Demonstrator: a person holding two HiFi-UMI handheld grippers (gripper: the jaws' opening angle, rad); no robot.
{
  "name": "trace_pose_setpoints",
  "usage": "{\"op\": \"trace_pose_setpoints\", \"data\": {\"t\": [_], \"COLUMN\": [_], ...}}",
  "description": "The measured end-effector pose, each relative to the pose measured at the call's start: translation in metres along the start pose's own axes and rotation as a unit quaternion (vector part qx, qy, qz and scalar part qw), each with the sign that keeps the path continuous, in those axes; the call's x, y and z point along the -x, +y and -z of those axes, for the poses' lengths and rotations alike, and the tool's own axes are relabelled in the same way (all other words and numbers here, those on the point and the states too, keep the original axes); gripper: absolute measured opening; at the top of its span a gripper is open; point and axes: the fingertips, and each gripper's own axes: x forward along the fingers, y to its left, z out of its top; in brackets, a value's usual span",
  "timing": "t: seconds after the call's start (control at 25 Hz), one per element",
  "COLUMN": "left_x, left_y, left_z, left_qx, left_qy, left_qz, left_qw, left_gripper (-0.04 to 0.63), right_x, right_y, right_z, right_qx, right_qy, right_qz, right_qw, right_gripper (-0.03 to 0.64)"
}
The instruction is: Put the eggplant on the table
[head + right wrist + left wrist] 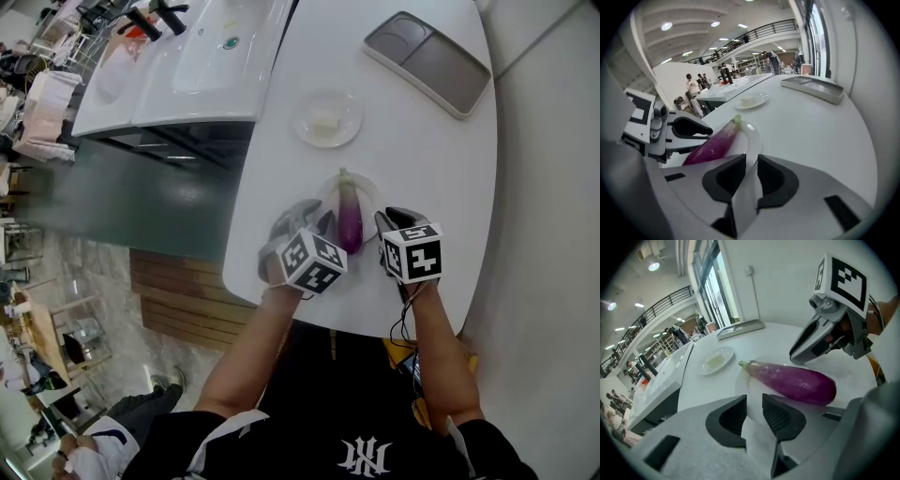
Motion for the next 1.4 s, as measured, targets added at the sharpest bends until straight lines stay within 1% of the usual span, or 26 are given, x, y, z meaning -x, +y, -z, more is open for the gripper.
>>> {"op": "trace_pose_setpoints", "data": {"t": [0.12, 0.16, 0.24, 0.28, 0.36, 0.4, 0.44, 0.48, 0.52, 0.56, 0.6, 0.64, 0.68, 0.72, 0.76, 0.8, 0.84, 0.92, 0.96, 1.04, 1.08, 1.2, 1.28, 1.32, 1.36, 1.4], "left_x": [-0.005, -0.005, 0.011, 0.026, 0.06, 0.077, 0.094, 0.113, 0.133, 0.153, 0.172, 0.191, 0.21, 0.229, 0.246, 0.262, 0.275, 0.3, 0.309, 0.316, 0.317, 0.334, 0.351, 0.358, 0.365, 0.373], "left_y": [0.007, 0.008, -0.001, -0.01, -0.018, -0.014, -0.012, -0.02, -0.037, -0.057, -0.073, -0.084, -0.092, -0.096, -0.098, -0.1, -0.103, -0.112, -0.117, -0.121, -0.122, -0.126, -0.126, -0.122, -0.117, -0.111], "left_z": [0.0, 0.002, 0.004, 0.004, -0.002, -0.007, -0.01, -0.009, -0.005, -0.003, -0.004, -0.007, -0.012, -0.017, -0.022, -0.028, -0.034, -0.049, -0.057, -0.069, -0.072, -0.063, -0.044, -0.034, -0.025, -0.015], "left_qx": [0.007, 0.01, 0.016, 0.021, 0.048, 0.075, 0.116, 0.174, 0.24, 0.301, 0.343, 0.364, 0.37, 0.372, 0.372, 0.368, 0.357, 0.312, 0.284, 0.239, 0.229, 0.208, 0.179, 0.172, 0.17, 0.171], "left_qy": [-0.009, -0.015, -0.039, -0.061, -0.121, -0.153, -0.179, -0.198, -0.212, -0.229, -0.252, -0.283, -0.319, -0.355, -0.388, -0.414, -0.435, -0.465, -0.475, -0.476, -0.47, -0.456, -0.462, -0.467, -0.473, -0.479], "left_qz": [-0.006, -0.008, -0.005, 0.005, 0.035, 0.052, 0.08, 0.127, 0.19, 0.254, 0.305, 0.341, 0.362, 0.371, 0.374, 0.376, 0.382, 0.406, 0.417, 0.429, 0.436, 0.457, 0.445, 0.432, 0.421, 0.414], "left_qw": [0.9999, 0.9998, 0.9991, 0.9979, 0.9909, 0.9841, 0.9737, 0.9562, 0.9278, 0.8904, 0.852, 0.8194, 0.7938, 0.7732, 0.7561, 0.7428, 0.7332, 0.7219, 0.7212, 0.7293, 0.7325, 0.7347, 0.7461, 0.7523, 0.7553, 0.7549], "left_gripper": [0.103, 0.102, 0.076, 0.033, 0.008, 0.006, 0.006, 0.006, 0.006, 0.006, 0.006, 0.006, 0.006, 0.006, 0.006, 0.006, 0.006, 0.006, 0.006, 0.006, 0.006, 0.006, 0.006, 0.006, 0.006, 0.006], "right_x": [-0.005, -0.003, 0.022, 0.045, 0.091, 0.109, 0.128, 0.15, 0.176, 0.199, 0.215, 0.226, 0.234, 0.241, 0.249, 0.257, 0.266, 0.282, 0.287, 0.29, 0.291, 0.294, 0.298, 0.3, 0.302, 0.304], "right_y": [0.001, 0.002, 0.008, 0.014, 0.027, 0.033, 0.041, 0.051, 0.062, 0.071, 0.076, 0.079, 0.083, 0.088, 0.095, 0.105, 0.117, 0.142, 0.151, 0.163, 0.168, 0.194, 0.215, 0.224, 0.231, 0.238], "right_z": [-0.008, -0.01, -0.011, -0.009, -0.007, -0.011, -0.014, -0.012, -0.006, 0.001, 0.005, 0.008, 0.009, 0.008, 0.006, 0.004, 0.003, 0.005, 0.006, 0.009, 0.01, 0.017, 0.018, 0.015, 0.011, 0.005], "right_qx": [0.078, 0.089, 0.086, 0.075, 0.05, 0.04, 0.028, 0.007, -0.023, -0.053, -0.074, -0.08, -0.079, -0.077, -0.074, -0.068, -0.058, -0.03, -0.02, -0.022, -0.032, -0.049, -0.039, -0.037, -0.039, -0.042], "right_qy": [-0.019, -0.04, -0.107, -0.143, -0.208, -0.238, -0.263, -0.281, -0.295, -0.308, -0.322, -0.334, -0.346, -0.359, -0.371, -0.38, -0.385, -0.385, -0.385, -0.382, -0.379, -0.368, -0.376, -0.386, -0.4, -0.415], "right_qz": [0.027, 0.03, 0.017, 0.0, -0.06, -0.1, -0.142, -0.183, -0.221, -0.252, -0.273, -0.283, -0.29, -0.297, -0.307, -0.317, -0.327, -0.334, -0.329, -0.32, -0.321, -0.329, -0.319, -0.313, -0.308, -0.304], "right_qw": [0.996, 0.995, 0.99, 0.987, 0.975, 0.965, 0.954, 0.942, 0.929, 0.916, 0.904, 0.895, 0.889, 0.881, 0.873, 0.866, 0.861, 0.86, 0.862, 0.867, 0.867, 0.868, 0.869, 0.867, 0.862, 0.857], "right_gripper": [0.064, 0.064, 0.048, 0.026, 0.007, 0.005, 0.005, 0.005, 0.005, 0.005, 0.005, 0.005, 0.005, 0.005, 0.005, 0.005, 0.005, 0.005, 0.003, 0.003, 0.003, 0.003, 0.003, 0.003, 0.003, 0.003]}}
